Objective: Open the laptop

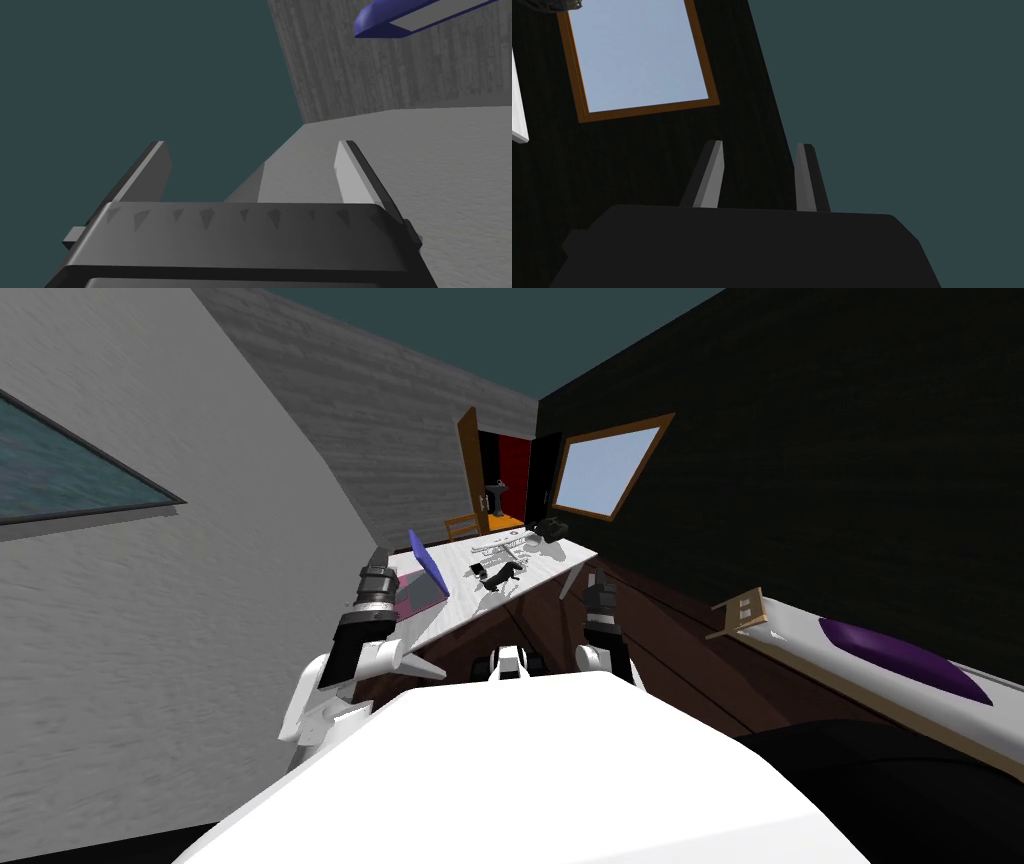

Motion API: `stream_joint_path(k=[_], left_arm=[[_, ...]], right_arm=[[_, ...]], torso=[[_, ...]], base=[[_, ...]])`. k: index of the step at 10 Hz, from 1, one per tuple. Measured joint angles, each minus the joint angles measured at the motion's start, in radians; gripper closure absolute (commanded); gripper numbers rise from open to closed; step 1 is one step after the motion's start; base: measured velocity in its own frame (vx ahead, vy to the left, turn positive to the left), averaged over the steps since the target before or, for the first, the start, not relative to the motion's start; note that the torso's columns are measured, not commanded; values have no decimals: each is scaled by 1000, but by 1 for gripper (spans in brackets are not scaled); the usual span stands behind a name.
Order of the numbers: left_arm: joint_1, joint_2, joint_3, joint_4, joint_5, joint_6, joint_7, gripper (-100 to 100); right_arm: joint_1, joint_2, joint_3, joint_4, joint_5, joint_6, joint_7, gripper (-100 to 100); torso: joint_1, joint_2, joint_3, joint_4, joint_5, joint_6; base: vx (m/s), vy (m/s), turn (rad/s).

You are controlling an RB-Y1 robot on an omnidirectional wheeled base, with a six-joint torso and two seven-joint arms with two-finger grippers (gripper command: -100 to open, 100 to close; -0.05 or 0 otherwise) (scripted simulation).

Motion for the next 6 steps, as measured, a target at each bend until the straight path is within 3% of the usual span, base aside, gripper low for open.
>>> stream_joint_path(k=[6], left_arm=[[-34,4,54,-2,14,159,-2,-100]], right_arm=[[0,0,0,0,0,0,0,0]], torso=[[2,1,1,0,1,0]], base=[[35,-62,12]])
